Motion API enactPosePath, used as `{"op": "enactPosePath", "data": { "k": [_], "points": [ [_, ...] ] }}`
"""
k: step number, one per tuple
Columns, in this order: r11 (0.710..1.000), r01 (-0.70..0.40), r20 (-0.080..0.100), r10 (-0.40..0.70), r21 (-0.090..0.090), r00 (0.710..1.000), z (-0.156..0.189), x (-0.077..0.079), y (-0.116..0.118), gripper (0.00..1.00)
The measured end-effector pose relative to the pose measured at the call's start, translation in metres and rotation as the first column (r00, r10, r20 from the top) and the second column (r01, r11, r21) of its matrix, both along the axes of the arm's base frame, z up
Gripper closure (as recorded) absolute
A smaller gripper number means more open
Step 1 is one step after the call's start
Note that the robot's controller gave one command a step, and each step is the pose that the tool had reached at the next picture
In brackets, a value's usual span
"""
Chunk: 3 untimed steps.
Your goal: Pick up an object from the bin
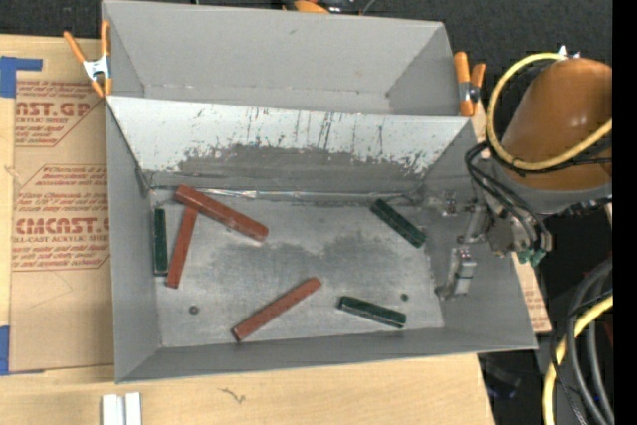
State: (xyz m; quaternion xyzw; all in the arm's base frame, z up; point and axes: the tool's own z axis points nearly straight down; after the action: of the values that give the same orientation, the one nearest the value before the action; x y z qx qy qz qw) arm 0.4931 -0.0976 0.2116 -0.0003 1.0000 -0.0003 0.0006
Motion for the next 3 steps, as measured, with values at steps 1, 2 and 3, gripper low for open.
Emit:
{"op": "enactPosePath", "data": {
  "k": [1,2,3],
  "points": [
    [0.974,-0.228,-0.006,0.228,0.004,0.974,-0.133,0.010,0.062,0.00],
    [0.983,-0.186,0.006,0.186,0.001,0.983,-0.138,-0.002,0.079,0.00],
    [0.983,-0.186,-0.001,0.186,0.001,0.983,-0.138,-0.003,0.078,1.00]
  ]
}}
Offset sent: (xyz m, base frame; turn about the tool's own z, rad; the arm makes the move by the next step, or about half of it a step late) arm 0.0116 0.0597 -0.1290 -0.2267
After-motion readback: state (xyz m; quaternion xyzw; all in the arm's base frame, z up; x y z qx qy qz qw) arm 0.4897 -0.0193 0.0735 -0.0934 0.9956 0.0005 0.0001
